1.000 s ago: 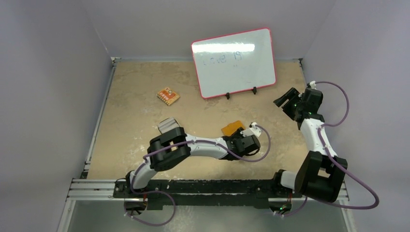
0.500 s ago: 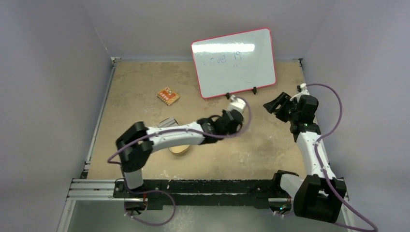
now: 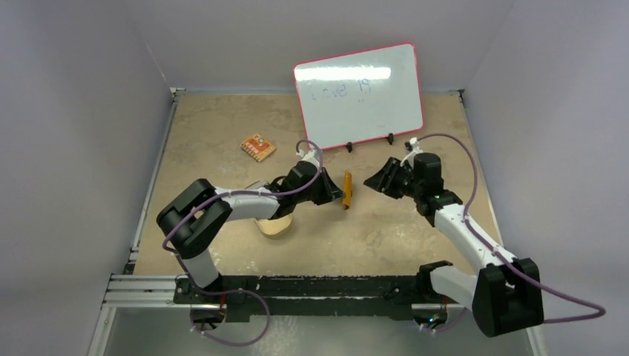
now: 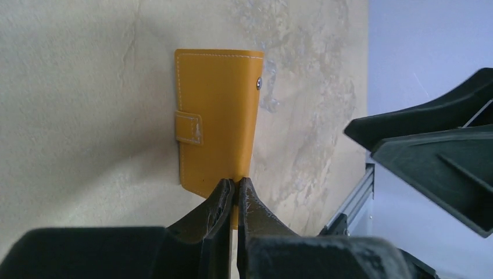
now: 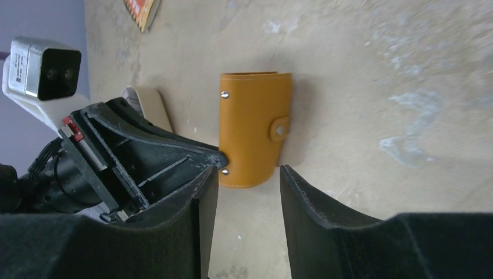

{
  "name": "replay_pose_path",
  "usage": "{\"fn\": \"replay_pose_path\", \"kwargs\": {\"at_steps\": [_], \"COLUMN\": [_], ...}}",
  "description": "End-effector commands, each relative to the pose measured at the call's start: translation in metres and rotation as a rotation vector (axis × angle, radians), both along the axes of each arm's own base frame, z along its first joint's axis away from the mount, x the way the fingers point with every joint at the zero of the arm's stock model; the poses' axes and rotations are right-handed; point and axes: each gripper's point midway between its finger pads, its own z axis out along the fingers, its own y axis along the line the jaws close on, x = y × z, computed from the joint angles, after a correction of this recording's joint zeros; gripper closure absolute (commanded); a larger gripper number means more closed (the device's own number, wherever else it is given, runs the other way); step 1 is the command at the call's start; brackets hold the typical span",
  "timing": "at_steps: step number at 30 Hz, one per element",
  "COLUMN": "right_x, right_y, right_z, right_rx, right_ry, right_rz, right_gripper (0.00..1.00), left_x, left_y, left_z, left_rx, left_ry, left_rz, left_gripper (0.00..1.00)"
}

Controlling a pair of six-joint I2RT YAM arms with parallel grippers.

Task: Put the credit cards into the card holder
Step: Open the card holder at the center of the board.

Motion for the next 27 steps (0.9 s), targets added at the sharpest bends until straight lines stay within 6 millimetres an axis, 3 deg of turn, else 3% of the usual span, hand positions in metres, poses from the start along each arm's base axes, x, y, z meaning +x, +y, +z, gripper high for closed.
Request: {"fn": "replay_pose_path", "kwargs": {"at_steps": [1, 7, 19, 27], "right_x": [0.008, 0.015, 0.017, 0.018], "right_y": [0.025, 0.052, 0.046, 0.055], "right_z": [-0.003, -0.03, -0.072, -0.083], "right_rx": [0.028, -0.034, -0.156, -0.214], "right_ry": [-0.005, 0.077, 0.153, 0.164], "right_rz": [-0.002, 0.013, 0.008, 0.034], "right_gripper": [0.54, 0.53, 0.57, 0.54], "left_x": [-0.011, -0.012, -0.007, -0.009], "left_y": [-0.008, 0.003, 0.028, 0.029], "left_z": [-0.003, -0.016, -0.028, -0.04], "left_rx": [-0.096, -0.021, 0.129, 0.143], "left_ry": [0.073, 0.075, 0.039, 0.061], "left_rz": [-0.032, -0.017, 0.026, 0.03], "left_gripper": [1.0, 1.0, 1.0, 1.0]}}
